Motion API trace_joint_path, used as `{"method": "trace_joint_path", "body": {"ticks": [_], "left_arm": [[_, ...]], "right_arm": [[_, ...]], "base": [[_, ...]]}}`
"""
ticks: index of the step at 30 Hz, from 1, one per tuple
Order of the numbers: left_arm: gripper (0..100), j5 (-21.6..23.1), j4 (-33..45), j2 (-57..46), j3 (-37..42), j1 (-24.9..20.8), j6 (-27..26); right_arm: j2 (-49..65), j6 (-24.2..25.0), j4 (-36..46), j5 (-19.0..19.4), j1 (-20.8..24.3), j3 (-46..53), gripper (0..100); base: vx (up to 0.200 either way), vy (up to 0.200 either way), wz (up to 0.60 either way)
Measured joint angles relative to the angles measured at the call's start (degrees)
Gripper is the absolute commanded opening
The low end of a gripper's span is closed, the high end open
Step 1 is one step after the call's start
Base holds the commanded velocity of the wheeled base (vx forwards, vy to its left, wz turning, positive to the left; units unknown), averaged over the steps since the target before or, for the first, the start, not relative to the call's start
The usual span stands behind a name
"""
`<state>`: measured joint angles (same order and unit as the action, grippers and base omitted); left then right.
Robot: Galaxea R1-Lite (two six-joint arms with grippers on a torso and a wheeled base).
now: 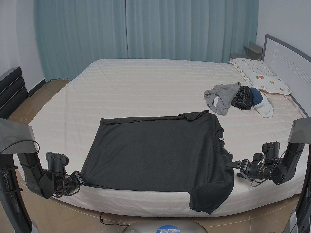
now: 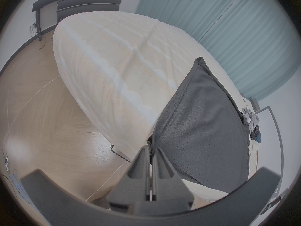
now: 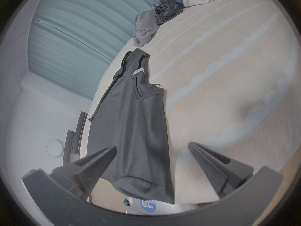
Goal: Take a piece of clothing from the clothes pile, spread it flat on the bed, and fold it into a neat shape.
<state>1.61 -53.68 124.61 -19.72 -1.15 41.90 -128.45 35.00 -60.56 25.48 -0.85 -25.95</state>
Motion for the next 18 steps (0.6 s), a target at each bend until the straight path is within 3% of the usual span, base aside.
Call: {"method": "trace_joint_path", "body": {"ticks": [18], "left_arm": [[0, 0.2, 0.0, -0.2, 0.2, 0.0, 0.1]], "right_arm": [[-5.7, 1.2, -0.3, -2.4, 1.2, -14.4, 0]], "base": [[0.0, 0.0, 0.0]]}}
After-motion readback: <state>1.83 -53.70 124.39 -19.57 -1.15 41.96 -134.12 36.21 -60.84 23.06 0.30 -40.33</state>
